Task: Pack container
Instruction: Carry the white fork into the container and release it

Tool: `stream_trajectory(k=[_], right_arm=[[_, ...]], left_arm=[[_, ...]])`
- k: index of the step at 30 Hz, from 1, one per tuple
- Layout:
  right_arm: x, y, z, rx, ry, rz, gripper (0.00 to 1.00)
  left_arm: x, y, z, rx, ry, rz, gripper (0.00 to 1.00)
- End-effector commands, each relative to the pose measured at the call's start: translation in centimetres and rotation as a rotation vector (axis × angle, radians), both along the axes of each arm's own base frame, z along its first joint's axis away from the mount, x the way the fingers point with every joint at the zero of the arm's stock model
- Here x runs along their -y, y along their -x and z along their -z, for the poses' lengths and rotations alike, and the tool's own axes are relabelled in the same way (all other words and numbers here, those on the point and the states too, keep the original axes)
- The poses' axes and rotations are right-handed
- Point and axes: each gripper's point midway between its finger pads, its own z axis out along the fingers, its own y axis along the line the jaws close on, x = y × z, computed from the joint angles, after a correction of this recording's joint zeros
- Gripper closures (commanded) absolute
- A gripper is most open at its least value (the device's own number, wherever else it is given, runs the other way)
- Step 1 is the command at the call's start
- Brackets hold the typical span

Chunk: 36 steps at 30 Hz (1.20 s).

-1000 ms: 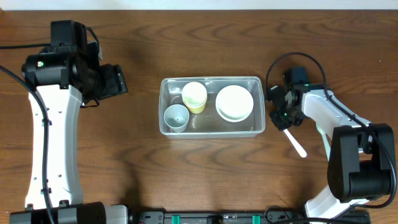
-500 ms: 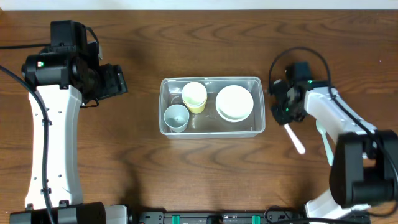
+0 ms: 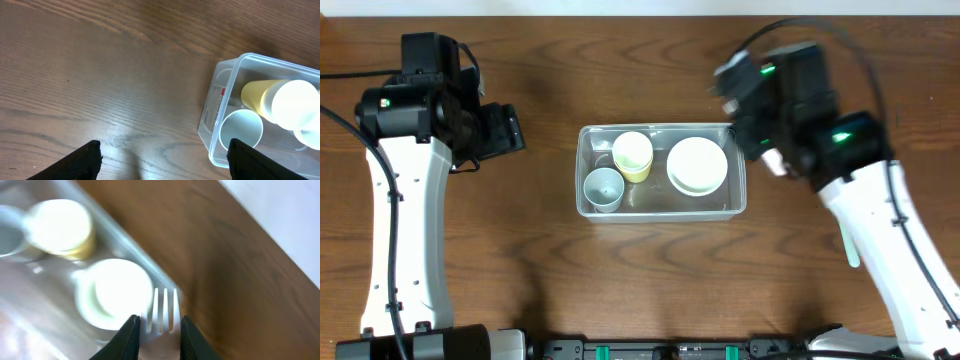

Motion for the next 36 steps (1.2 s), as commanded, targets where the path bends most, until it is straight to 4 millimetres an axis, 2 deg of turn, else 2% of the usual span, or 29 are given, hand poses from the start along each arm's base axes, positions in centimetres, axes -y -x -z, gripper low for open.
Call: stream_trajectory(k=[1,5,9,15,19,20,21,22,26,29,32,36], right_arm=[[-4.5,1.9,2.0,-0.043,0.043,-0.152,0.99],[-8.4,3.8,5.2,-0.112,0.095,-0.272,0.99],[-10.5,4.7,9.1,-0.181,0.17,-0.368,0.99],[-11.6,5.8,13.6,-0.302,0.22,-0.413,0.99],[-11.3,6.2,14.6,-0.339,0.242,-0.413,0.95],[-11.2,6.2,14.6,-0.341,0.243,-0.412,0.89],[-11.2,6.2,14.6,-0.341,0.243,-0.412,0.75],[-11.2,6.2,14.6,-0.341,0.244,-0.412,0.66],[-11.3,6.0,14.5,-0.33,0.242,-0.41,0.46],[-11.4,5.6,13.4,-0.298,0.231,-0.402,0.42],[-10.2,3.8,10.4,-0.204,0.23,-0.285,0.41],[-5.7,0.6,3.6,-0.036,0.167,-0.046,0.36]], left_arm=[[-0.1,0.2,0.2,-0.011,0.002,-0.012,0.19],[-0.1,0.2,0.3,-0.014,0.002,-0.012,0.19],[-0.1,0.4,0.3,-0.019,0.002,-0.012,0.19],[-0.1,0.4,0.3,-0.019,0.002,-0.012,0.19],[-0.1,0.4,0.3,-0.019,0.002,-0.012,0.19],[-0.1,0.3,0.3,-0.018,0.002,-0.012,0.19],[-0.1,0.4,0.3,-0.019,0.002,-0.012,0.19],[-0.1,0.4,0.3,-0.019,0.002,-0.012,0.19],[-0.1,0.4,0.3,-0.019,0.002,-0.012,0.19],[-0.1,0.4,0.3,-0.019,0.002,-0.012,0.19],[-0.1,0.5,0.3,-0.023,0.003,-0.012,0.19],[-0.1,0.5,0.3,-0.024,0.003,-0.012,0.19]])
